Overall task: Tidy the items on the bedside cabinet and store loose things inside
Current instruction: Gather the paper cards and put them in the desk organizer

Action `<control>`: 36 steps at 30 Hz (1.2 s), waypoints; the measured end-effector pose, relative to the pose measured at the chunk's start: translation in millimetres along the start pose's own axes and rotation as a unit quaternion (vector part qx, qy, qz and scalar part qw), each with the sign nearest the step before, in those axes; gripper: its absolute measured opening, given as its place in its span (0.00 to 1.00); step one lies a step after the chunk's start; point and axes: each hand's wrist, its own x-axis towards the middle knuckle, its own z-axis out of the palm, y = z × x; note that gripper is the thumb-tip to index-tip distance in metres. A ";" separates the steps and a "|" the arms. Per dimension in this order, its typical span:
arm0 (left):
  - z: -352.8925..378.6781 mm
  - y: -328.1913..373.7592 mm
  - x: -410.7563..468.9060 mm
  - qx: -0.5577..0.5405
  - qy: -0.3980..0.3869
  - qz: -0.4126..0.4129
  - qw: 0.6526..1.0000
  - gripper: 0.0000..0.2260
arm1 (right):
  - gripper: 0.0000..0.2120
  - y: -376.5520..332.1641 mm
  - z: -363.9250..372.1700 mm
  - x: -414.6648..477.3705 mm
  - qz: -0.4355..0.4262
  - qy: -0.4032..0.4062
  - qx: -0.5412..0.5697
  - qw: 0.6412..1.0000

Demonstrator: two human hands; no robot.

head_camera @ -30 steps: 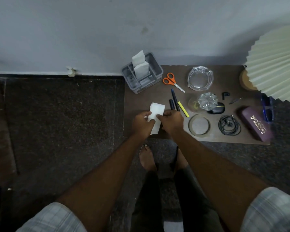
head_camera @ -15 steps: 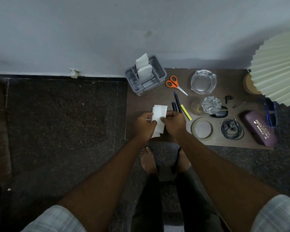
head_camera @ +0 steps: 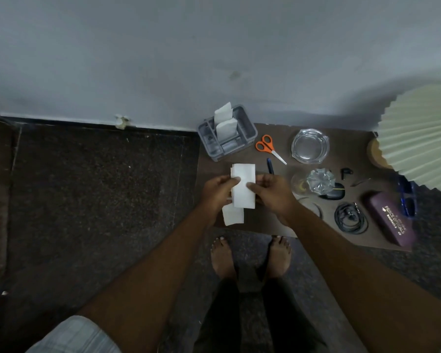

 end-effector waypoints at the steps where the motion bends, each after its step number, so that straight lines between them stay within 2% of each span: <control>1: -1.5 2.5 -0.1 -0.009 -0.011 -0.002 1.000 0.14 | 0.04 -4.9 -1.0 -1.8 -0.002 -0.007 0.006 1.000; 7: -10.5 17.7 -2.0 0.030 -0.019 0.064 0.997 0.10 | 0.03 -33.0 -7.2 -5.6 -0.037 -0.035 -0.008 0.999; 11: -14.3 37.2 -5.2 0.042 -0.015 0.109 0.993 0.09 | 0.10 -65.4 -12.9 -5.3 -0.072 -0.051 -0.046 0.995; 15: -15.0 63.9 -0.8 0.060 -0.029 0.156 0.986 0.09 | 0.06 -94.7 -23.1 6.4 -0.118 -0.050 -0.054 0.990; 20: -12.0 100.7 8.3 0.130 -0.079 0.218 0.964 0.07 | 0.08 -129.4 -38.1 20.0 -0.160 -0.062 -0.185 0.968; 25: -3.0 129.9 11.7 0.164 -0.033 0.268 0.949 0.09 | 0.07 -148.4 -42.7 25.6 -0.185 -0.011 -0.231 0.955; 31: 4.7 141.2 13.9 0.119 0.071 0.296 0.945 0.08 | 0.06 -162.1 -45.8 30.4 -0.200 0.094 -0.232 0.947; 36: 11.2 150.3 3.3 0.013 -0.003 0.255 0.967 0.10 | 0.06 -170.8 -40.1 32.5 -0.206 0.121 -0.223 0.945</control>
